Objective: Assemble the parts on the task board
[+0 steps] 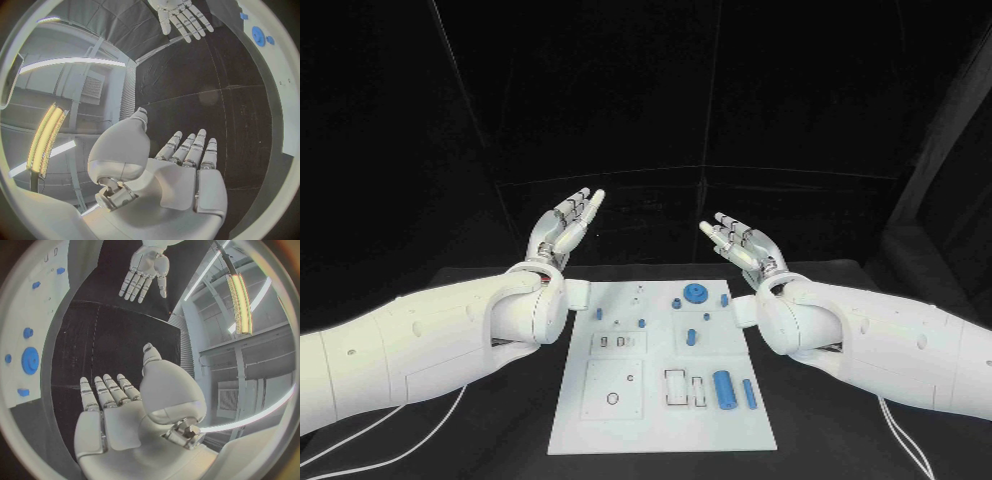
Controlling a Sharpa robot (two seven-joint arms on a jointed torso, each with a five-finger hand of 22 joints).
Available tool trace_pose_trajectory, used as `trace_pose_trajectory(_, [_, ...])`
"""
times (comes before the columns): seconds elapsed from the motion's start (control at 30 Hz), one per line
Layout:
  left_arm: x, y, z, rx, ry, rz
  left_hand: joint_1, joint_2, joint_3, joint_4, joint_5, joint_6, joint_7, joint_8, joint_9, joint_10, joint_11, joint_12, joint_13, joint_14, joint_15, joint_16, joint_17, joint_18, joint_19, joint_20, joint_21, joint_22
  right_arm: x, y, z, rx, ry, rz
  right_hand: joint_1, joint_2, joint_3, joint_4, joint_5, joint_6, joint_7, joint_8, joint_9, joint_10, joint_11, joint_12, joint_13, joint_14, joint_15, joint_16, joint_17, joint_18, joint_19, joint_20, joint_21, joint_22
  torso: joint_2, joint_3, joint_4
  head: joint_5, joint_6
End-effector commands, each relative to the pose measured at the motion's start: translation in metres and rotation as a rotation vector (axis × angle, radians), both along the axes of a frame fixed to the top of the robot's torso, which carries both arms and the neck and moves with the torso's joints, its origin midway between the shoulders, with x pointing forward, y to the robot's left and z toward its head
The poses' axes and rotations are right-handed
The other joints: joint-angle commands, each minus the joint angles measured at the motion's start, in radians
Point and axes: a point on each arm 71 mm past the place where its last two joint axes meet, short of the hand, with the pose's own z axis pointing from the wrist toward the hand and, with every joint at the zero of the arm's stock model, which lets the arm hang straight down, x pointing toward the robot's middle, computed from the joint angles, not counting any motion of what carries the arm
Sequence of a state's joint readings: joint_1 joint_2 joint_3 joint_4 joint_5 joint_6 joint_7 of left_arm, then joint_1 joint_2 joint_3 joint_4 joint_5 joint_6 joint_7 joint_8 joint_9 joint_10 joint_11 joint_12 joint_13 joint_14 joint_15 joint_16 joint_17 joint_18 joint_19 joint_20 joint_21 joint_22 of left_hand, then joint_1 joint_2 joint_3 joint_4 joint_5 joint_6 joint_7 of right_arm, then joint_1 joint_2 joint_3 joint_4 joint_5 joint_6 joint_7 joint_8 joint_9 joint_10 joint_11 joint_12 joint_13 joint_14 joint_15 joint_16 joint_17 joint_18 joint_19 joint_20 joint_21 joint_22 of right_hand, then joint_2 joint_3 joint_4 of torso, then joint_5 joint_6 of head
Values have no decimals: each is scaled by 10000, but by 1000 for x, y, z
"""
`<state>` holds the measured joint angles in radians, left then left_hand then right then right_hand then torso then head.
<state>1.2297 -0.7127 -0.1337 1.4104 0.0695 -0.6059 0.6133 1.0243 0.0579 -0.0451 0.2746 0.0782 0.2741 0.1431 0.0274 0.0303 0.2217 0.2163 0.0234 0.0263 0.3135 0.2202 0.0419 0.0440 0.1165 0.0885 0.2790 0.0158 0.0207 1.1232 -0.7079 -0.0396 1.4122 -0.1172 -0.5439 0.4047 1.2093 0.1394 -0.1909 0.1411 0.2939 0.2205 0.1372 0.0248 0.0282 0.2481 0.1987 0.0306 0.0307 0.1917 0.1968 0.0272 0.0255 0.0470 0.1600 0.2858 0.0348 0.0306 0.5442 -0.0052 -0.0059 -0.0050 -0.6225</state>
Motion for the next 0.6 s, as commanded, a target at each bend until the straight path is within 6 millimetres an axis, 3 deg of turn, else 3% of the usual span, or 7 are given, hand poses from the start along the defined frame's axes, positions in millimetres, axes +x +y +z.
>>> trace_pose_trajectory(0.03, [0,-3,5,-579,-506,-507,472,113,23,119,89,227,1172,59,33,179,133,54,31,231,96,110,38,163,63,163,79,25,1,11,0,-372,170,1663,1952,-134,329,-1348,-152,1733,1489,363,198,2774,702,559,252,2584,575,604,257,562,1855,78,686,357,-1,-3,-2,3,0])
trace_pose_trajectory(0.1, [0,-3,5,-579,-506,-507,489,130,29,115,93,252,1187,63,36,214,149,59,35,263,106,126,45,156,73,163,84,29,3,11,0,-437,184,1798,2190,-179,413,-1625,-315,2518,1437,531,279,3819,577,787,319,3584,427,848,325,732,2849,62,1088,538,-1,-3,-2,3,0])
trace_pose_trajectory(0.2, [0,-3,5,-579,-506,-507,538,164,37,101,93,332,1232,74,45,319,194,72,45,352,133,172,62,132,98,165,98,37,3,12,1,-480,193,1884,2521,-250,546,-2052,-612,4255,1259,904,443,5724,270,1242,413,5951,78,1449,482,1100,4724,47,1854,836,-1,-3,-2,3,0])
trace_pose_trajectory(0.23, [1,16,3,-676,-272,-352,564,176,40,93,94,384,1252,81,50,390,216,81,52,404,146,196,71,120,112,167,105,41,10,-11,6,-2850,-1443,1352,2575,-255,582,-2168,-666,4713,1196,966,459,6001,187,1288,384,6315,-29,1520,467,1212,5032,49,1977,853,171,-47,-30,-47,-83])
trace_pose_trajectory(0.37, [-2,18,4,-866,-276,-528,771,333,88,22,88,856,1458,150,93,1008,435,153,102,799,280,363,128,3,389,180,216,106,12,-14,12,-3770,-2074,1484,2737,-234,714,-2492,-675,6200,1016,1196,520,6880,-80,1438,357,7338,-313,1709,471,1389,5750,-32,2264,876,307,-61,2,-117,-49])
trace_pose_trajectory(0.5, [-5,20,6,-1027,-349,-693,1110,418,142,-170,88,1509,1493,229,137,1880,529,235,159,1626,412,661,229,-140,769,180,362,180,16,-15,21,-4972,-2854,1754,2716,-182,823,-2755,-739,6732,847,1095,417,7521,-271,1267,315,8279,-581,1732,461,1405,6491,-275,2525,868,440,-76,62,-179,-55])
trace_pose_trajectory(0.6, [-8,22,7,-1141,-394,-820,1392,415,158,-392,72,2364,1501,330,190,3040,529,355,225,3024,328,1080,373,-79,1533,155,633,316,20,-15,32,-6080,-3494,1941,2628,-159,860,-2939,-795,7092,703,989,384,8032,-431,1088,308,9140,-867,1782,499,1383,7182,-573,2821,915,601,-79,103,-215,20])
